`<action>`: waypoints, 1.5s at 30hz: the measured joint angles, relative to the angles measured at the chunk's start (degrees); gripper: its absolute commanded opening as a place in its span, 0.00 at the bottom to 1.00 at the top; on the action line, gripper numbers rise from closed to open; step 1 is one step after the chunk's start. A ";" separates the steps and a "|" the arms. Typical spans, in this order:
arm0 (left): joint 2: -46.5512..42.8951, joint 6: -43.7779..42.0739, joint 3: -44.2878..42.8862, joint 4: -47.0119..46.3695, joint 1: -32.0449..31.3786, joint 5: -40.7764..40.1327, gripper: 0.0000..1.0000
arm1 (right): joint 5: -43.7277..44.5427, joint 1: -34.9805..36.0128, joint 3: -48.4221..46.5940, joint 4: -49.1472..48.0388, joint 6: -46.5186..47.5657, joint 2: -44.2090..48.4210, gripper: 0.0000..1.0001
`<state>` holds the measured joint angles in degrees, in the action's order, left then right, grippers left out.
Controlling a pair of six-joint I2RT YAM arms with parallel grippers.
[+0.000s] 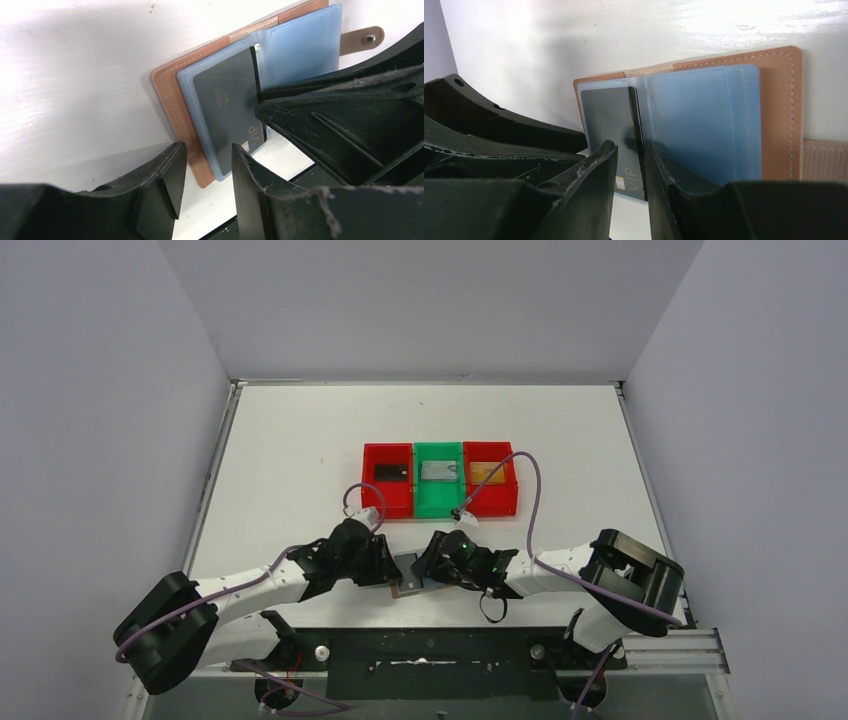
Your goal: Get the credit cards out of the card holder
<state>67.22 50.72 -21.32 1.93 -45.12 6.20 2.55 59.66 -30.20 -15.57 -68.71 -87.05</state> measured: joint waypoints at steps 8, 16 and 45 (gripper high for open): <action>-0.70 -0.55 -3.23 2.58 -0.55 -3.58 0.42 | 0.15 -0.07 0.76 -1.29 -1.11 0.00 0.29; 2.38 -1.38 -3.80 1.22 -1.27 -2.54 0.31 | 0.31 -0.07 1.03 -1.60 -1.70 0.00 0.29; 9.20 -3.52 -6.49 -1.14 -2.95 -5.49 0.01 | 2.01 -1.20 2.99 0.61 -2.49 2.95 0.17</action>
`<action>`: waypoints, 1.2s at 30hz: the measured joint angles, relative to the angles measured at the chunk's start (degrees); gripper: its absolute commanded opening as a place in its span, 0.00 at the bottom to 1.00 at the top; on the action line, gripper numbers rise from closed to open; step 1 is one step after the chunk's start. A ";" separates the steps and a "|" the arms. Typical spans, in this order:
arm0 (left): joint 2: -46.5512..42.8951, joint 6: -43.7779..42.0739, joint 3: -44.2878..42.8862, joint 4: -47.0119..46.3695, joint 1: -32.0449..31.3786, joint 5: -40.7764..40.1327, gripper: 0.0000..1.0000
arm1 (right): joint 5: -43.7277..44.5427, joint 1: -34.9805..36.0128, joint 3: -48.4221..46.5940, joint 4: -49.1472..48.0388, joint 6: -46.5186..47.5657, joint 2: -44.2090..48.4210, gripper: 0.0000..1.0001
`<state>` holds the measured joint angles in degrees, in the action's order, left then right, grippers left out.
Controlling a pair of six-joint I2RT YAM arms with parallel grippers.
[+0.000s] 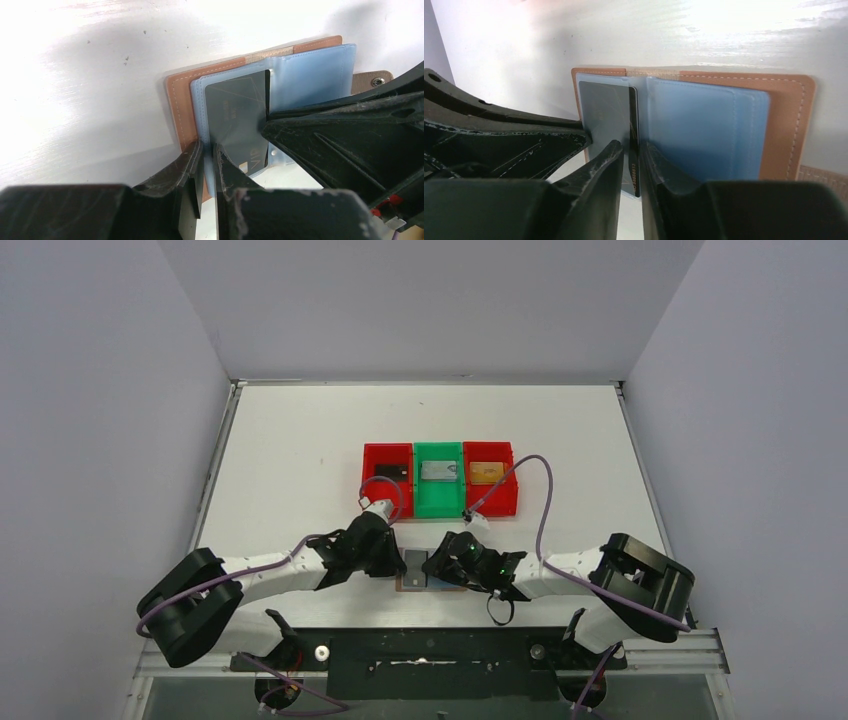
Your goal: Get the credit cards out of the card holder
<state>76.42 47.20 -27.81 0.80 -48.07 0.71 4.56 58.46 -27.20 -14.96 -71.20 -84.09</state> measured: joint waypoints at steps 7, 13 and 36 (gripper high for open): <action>-0.11 -0.66 -0.11 0.31 0.00 -0.07 0.30 | 0.44 -0.04 0.66 -0.04 -0.02 -0.02 0.02; -0.44 -1.86 -1.70 3.15 -0.55 -0.66 0.27 | 0.39 -0.04 2.01 -2.56 -0.59 0.09 0.03; 3.39 -4.59 -8.15 10.95 -4.76 -7.45 0.00 | 1.18 -0.42 2.78 -2.86 -2.03 1.68 0.28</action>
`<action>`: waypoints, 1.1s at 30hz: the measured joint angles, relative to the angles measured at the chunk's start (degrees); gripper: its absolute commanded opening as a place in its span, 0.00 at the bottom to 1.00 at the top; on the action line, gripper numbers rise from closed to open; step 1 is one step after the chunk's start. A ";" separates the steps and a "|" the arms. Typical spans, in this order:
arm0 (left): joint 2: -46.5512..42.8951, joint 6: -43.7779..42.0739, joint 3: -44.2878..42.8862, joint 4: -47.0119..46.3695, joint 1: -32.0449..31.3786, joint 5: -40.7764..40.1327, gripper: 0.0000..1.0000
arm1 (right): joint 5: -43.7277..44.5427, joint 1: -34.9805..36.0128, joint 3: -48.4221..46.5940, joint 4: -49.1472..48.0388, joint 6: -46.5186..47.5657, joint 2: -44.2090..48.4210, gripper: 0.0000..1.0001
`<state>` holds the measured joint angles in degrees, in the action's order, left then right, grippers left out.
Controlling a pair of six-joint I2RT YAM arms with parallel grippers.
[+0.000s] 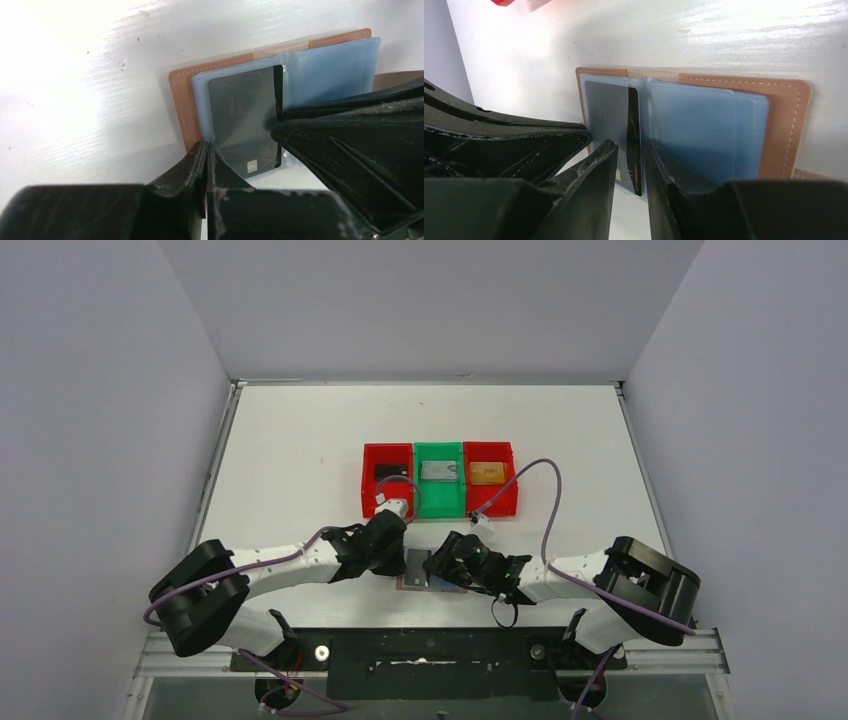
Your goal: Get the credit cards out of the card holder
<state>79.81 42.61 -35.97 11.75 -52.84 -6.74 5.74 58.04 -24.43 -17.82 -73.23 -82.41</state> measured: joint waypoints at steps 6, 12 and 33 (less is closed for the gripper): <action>0.96 0.22 0.02 -1.66 0.00 0.44 0.00 | -0.09 -0.37 0.09 -0.02 0.28 -0.22 0.20; 1.18 0.55 0.02 -2.08 0.00 0.50 0.00 | 0.02 -0.76 0.11 -0.07 0.92 -0.68 0.00; 2.03 2.19 0.20 -4.00 -0.09 0.31 0.00 | 1.27 -1.05 3.85 1.51 0.17 6.03 0.00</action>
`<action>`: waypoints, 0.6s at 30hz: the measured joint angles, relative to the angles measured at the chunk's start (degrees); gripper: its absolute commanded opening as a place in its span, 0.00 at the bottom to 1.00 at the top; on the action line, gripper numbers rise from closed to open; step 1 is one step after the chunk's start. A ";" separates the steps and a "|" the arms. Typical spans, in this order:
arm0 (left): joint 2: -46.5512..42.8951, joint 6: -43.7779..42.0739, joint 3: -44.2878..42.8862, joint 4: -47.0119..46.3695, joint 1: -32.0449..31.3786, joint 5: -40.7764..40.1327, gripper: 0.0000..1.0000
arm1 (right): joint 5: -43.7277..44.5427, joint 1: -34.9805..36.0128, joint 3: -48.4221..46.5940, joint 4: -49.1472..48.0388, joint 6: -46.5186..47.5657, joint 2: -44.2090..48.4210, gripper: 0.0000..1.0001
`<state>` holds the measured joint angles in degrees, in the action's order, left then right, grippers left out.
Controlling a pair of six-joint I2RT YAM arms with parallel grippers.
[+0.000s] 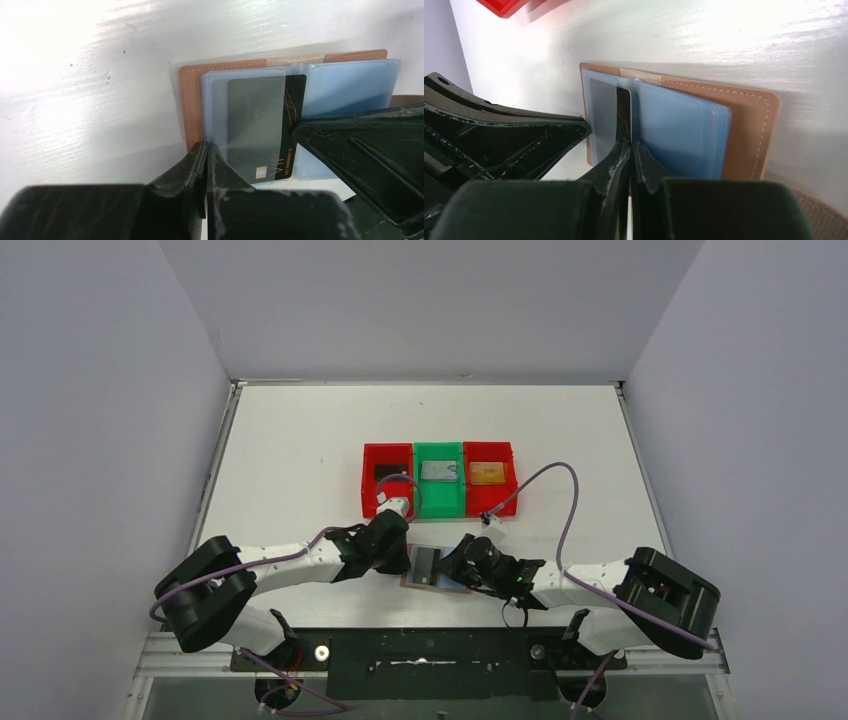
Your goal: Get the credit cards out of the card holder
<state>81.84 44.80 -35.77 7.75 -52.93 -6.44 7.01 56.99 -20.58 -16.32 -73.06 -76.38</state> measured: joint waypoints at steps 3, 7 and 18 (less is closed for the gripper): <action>0.00 0.00 0.00 0.02 -0.02 -0.02 0.00 | 0.13 0.00 0.00 0.44 -0.31 0.28 0.00; -0.02 0.00 0.00 0.02 -0.02 -0.02 0.05 | 0.33 0.00 0.31 0.90 -0.81 1.11 0.07; -3.26 -1.14 -0.37 6.16 -0.26 -1.29 0.41 | 0.72 0.00 -0.20 2.99 -1.68 -0.57 0.20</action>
<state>78.59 43.66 -36.14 13.91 -53.19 -7.73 7.73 56.99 -20.78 -13.32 -74.74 -76.95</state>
